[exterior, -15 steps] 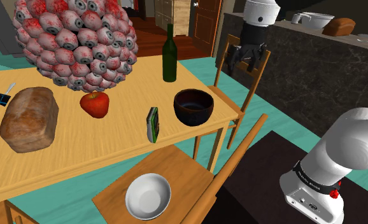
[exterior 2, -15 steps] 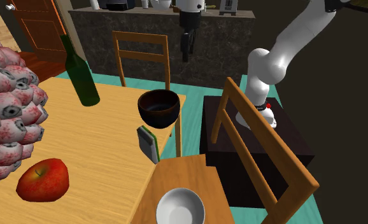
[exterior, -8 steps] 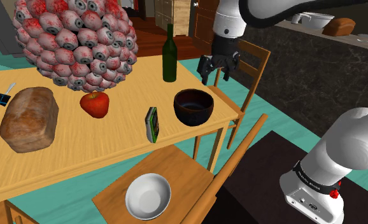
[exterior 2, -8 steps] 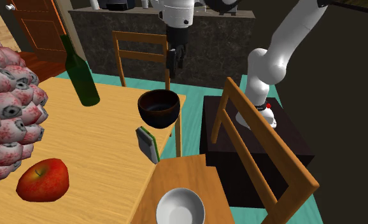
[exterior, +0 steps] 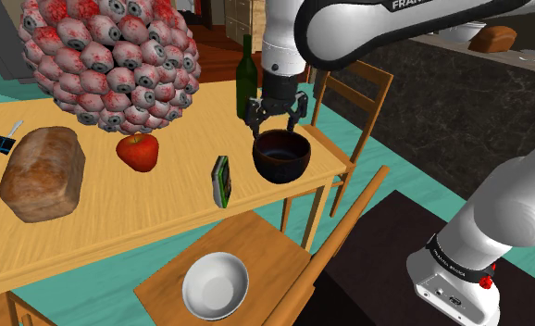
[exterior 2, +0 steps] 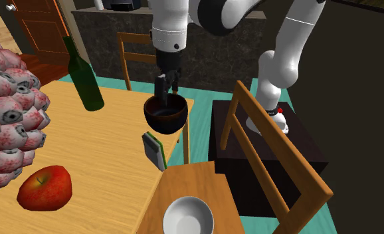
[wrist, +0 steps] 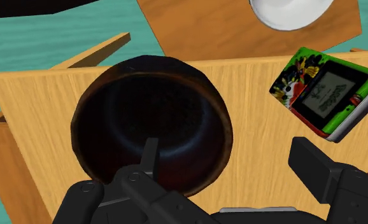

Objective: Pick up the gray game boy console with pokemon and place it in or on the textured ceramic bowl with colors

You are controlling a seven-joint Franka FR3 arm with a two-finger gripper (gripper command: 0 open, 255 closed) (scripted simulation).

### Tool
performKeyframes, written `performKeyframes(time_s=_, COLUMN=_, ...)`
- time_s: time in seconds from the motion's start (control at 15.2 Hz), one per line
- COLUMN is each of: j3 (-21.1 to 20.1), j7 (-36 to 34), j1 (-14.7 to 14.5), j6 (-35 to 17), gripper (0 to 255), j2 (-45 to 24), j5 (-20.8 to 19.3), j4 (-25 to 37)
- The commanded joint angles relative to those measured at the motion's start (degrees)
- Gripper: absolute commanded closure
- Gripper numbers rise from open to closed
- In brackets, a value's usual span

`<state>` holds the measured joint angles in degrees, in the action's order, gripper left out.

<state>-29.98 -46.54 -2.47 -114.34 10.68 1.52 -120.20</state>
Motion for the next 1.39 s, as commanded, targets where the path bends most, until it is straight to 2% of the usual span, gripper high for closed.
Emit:
performKeyframes(time_s=0.0, j3=-2.00, j7=-4.11, j1=-0.04, j6=-0.92, gripper=0, j2=-4.76, j5=-2.72, j4=3.45)
performKeyframes(time_s=0.26, j3=-4.59, j7=-12.29, j1=-1.66, j6=-1.68, gripper=0, j2=-14.57, j5=-9.45, j4=10.82)
performKeyframes(time_s=0.53, j3=-4.95, j7=-19.14, j1=-5.21, j6=-0.83, gripper=0, j2=-24.04, j5=-16.09, j4=19.11)
performKeyframes(time_s=0.99, j3=-4.17, j7=-20.27, j1=-5.52, j6=-5.31, gripper=0, j2=-26.21, j5=-17.86, j4=16.35)
performKeyframes(time_s=1.32, j3=-4.11, j7=-20.38, j1=-5.54, j6=-5.67, gripper=0, j2=-26.41, j5=-18.02, j4=16.15)
